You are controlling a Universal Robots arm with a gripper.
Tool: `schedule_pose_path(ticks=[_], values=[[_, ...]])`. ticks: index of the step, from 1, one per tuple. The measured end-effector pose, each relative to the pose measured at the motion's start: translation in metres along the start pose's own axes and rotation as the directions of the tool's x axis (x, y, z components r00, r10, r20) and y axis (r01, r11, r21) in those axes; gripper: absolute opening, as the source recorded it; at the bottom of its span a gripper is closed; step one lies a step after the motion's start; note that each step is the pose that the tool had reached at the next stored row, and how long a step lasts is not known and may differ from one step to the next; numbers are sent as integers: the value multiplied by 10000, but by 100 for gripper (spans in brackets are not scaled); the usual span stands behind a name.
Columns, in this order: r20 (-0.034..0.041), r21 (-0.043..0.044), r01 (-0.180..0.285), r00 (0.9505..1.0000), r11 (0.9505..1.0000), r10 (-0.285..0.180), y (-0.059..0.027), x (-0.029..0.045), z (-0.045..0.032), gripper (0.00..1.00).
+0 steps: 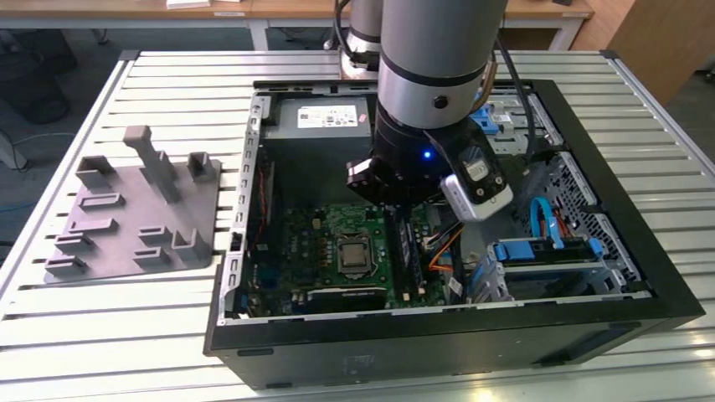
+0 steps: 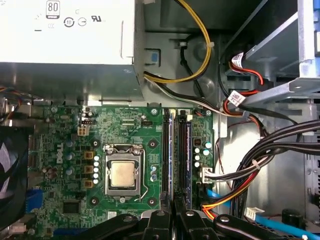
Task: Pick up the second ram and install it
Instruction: 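Insert the second ram into the second slot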
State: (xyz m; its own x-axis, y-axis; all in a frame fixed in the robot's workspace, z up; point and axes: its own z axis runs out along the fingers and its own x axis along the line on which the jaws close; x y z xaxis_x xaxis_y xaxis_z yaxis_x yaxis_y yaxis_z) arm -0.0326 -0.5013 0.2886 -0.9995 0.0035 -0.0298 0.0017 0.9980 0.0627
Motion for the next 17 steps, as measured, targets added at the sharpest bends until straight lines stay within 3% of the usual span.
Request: schedule_pose_path(ticks=[10,17], values=[[0,0,3,10000,10000,-3,-1,1,19,14],[-1,0,4,10000,10000,-4,-5,2,84,14]])
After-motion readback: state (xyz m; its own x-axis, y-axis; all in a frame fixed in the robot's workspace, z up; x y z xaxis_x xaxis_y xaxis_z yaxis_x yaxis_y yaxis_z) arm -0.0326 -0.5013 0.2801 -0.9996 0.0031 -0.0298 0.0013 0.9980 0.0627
